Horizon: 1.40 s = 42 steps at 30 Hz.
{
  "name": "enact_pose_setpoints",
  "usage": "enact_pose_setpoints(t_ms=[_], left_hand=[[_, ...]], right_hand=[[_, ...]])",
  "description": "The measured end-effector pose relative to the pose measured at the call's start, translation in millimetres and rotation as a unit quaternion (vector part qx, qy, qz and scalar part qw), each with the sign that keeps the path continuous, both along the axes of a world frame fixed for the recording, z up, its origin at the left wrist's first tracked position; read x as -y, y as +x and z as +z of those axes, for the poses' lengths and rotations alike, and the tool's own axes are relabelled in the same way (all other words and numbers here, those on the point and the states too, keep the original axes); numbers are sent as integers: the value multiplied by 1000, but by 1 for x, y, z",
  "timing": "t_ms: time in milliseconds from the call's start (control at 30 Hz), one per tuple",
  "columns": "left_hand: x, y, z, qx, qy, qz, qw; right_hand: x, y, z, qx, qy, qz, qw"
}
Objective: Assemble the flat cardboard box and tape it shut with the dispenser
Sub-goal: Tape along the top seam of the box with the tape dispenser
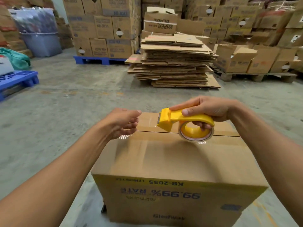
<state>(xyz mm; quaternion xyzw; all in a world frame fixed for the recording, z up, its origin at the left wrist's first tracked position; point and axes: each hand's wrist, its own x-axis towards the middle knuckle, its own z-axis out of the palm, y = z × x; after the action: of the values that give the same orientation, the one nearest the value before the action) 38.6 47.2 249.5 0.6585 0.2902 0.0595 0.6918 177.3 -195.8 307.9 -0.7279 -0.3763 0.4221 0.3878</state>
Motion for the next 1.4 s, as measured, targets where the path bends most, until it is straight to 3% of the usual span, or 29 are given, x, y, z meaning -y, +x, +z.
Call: enact_pose_setpoints(t_ms=[200, 267, 500, 1033, 1300, 1400], left_hand=[[-47, -6, -25, 37, 248, 84, 965], [-61, -15, -34, 26, 270, 87, 958], [-87, -28, -57, 24, 171, 94, 980], [-97, -30, -91, 13, 112, 67, 991], [-97, -36, -103, -16, -14, 43, 999], [-101, -45, -114, -66, 37, 55, 996]], right_hand=[[-76, -7, 5, 164, -40, 51, 984], [-95, -10, 1, 173, -48, 66, 982], [-126, -18, -21, 162, -64, 84, 981], [-143, -17, -38, 198, -87, 100, 971], [-144, -15, -40, 195, -91, 106, 971], [-145, -14, -41, 192, -96, 106, 971]])
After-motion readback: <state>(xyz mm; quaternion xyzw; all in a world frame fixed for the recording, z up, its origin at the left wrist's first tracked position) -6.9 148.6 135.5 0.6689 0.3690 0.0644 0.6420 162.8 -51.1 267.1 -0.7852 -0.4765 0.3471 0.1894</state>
